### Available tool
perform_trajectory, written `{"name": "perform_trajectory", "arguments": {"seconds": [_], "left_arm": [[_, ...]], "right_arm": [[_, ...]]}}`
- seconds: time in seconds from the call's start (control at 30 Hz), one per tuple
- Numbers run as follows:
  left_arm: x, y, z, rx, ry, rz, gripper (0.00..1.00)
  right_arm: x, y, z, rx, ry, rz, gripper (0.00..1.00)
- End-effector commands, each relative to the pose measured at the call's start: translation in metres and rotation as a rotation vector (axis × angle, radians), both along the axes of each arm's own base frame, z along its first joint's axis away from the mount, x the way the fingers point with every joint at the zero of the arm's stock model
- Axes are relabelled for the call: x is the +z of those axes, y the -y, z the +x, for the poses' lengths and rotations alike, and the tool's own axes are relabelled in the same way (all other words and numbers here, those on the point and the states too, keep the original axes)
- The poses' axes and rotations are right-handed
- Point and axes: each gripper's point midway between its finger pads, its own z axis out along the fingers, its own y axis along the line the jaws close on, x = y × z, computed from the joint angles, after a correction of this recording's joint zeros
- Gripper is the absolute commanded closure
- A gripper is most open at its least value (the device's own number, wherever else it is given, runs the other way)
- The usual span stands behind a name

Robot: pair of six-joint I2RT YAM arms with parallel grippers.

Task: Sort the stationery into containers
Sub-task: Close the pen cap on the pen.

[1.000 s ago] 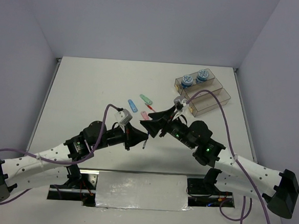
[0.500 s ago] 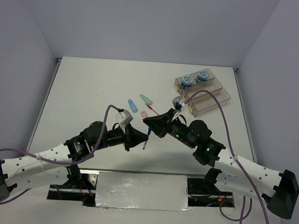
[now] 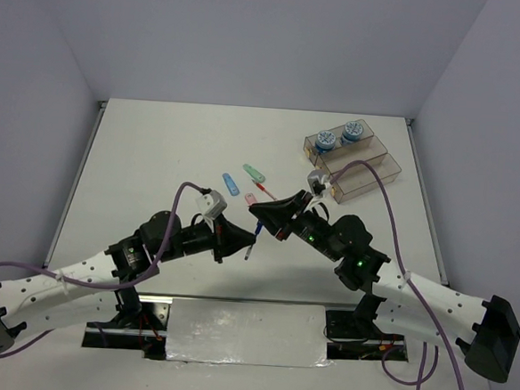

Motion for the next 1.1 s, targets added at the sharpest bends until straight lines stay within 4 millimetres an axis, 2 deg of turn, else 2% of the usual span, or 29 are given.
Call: {"name": "perform_trajectory", "arguments": {"seconds": [0.0,0.23,0.57,0.9,1.07], "left_arm": [[0.086,-0.005,0.006,0.041,0.153,-0.21,1.0],[0.103,-0.009,0.008,0.065,0.189,-0.242,1.0],[0.124,-0.006,0.01,0.057,0.233,-0.264,1.0],[0.141,-0.007,0.01,0.053,0.26,-0.301,1.0],[0.145,-0.011,0.013,0.061,0.27,-0.307,1.0]], "right_arm": [[-0.014,-0.004,-0.006,0.041,-0.02,-0.012,1.0],[-0.031,-0.008,-0.009,0.065,-0.049,-0.02,1.0],[-0.066,-0.007,-0.013,0.079,-0.106,-0.047,1.0],[-0.091,-0.014,-0.017,0.107,-0.153,-0.054,1.0],[-0.095,-0.014,-0.018,0.102,-0.155,-0.061,1.0]]}}
